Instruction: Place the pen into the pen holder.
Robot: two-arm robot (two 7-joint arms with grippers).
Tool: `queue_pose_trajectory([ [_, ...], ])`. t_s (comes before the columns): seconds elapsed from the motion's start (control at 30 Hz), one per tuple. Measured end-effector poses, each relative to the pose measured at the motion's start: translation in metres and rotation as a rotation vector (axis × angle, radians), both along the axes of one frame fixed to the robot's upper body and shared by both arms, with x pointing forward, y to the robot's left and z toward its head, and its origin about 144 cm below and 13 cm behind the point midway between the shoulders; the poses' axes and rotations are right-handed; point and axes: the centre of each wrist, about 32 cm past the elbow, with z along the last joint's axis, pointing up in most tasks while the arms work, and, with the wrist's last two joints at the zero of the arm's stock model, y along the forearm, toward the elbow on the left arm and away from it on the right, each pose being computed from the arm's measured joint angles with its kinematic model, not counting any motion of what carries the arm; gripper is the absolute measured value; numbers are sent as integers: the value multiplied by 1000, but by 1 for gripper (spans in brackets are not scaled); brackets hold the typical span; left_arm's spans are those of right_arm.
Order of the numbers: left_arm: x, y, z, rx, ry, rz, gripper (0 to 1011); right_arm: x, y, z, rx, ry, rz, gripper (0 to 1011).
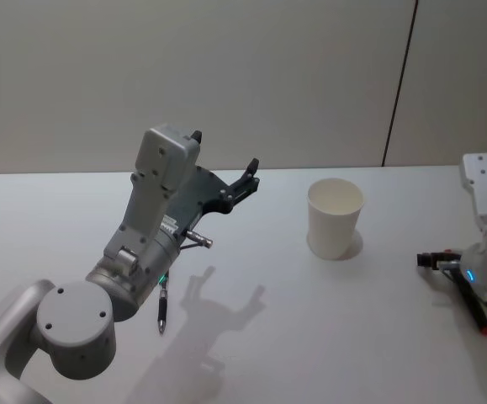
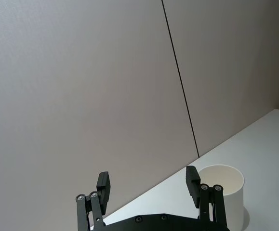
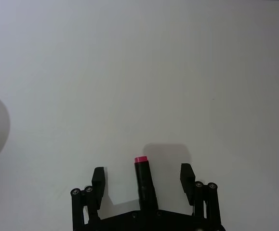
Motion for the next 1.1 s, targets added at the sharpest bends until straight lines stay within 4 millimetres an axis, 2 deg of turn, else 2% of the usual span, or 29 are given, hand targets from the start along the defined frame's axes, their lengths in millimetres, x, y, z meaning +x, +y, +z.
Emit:
queue_pose_trajectory([
  [0.2, 0, 0, 0, 0, 0, 0, 1000, 2, 2, -3, 10, 6, -1, 897],
  [0.27, 0, 0, 0, 0, 0, 0, 1000, 2, 2, -3, 12, 6, -1, 814],
  [0.43, 0, 0, 0, 0, 0, 0, 1000, 3, 2, -5, 21, 8, -1, 683],
  [0.47, 0, 0, 0, 0, 0, 0, 1000, 3, 3, -5, 23, 8, -1, 628],
  [0.57, 0, 0, 0, 0, 0, 0, 1000, 3, 3, -6, 31, 7, -1, 567],
  [0.6, 0, 0, 0, 0, 0, 0, 1000, 3, 3, -7, 35, 7, -2, 508],
  [0.63, 0, 0, 0, 0, 0, 0, 1000, 4, 3, -7, 37, 6, -2, 508],
  [0.7, 0, 0, 0, 0, 0, 0, 1000, 4, 3, -7, 41, 6, -4, 425],
  [0.73, 0, 0, 0, 0, 0, 0, 1000, 4, 3, -8, 43, 6, -4, 425],
  [0.83, 0, 0, 0, 0, 0, 0, 1000, 5, 2, -9, 51, 7, -9, 278],
  [1.0, 0, 0, 0, 0, 0, 0, 1000, 5, 1, -10, 59, 6, -14, 167],
  [1.1, 0, 0, 0, 0, 0, 0, 1000, 5, 0, -10, 64, 2, -17, 157],
])
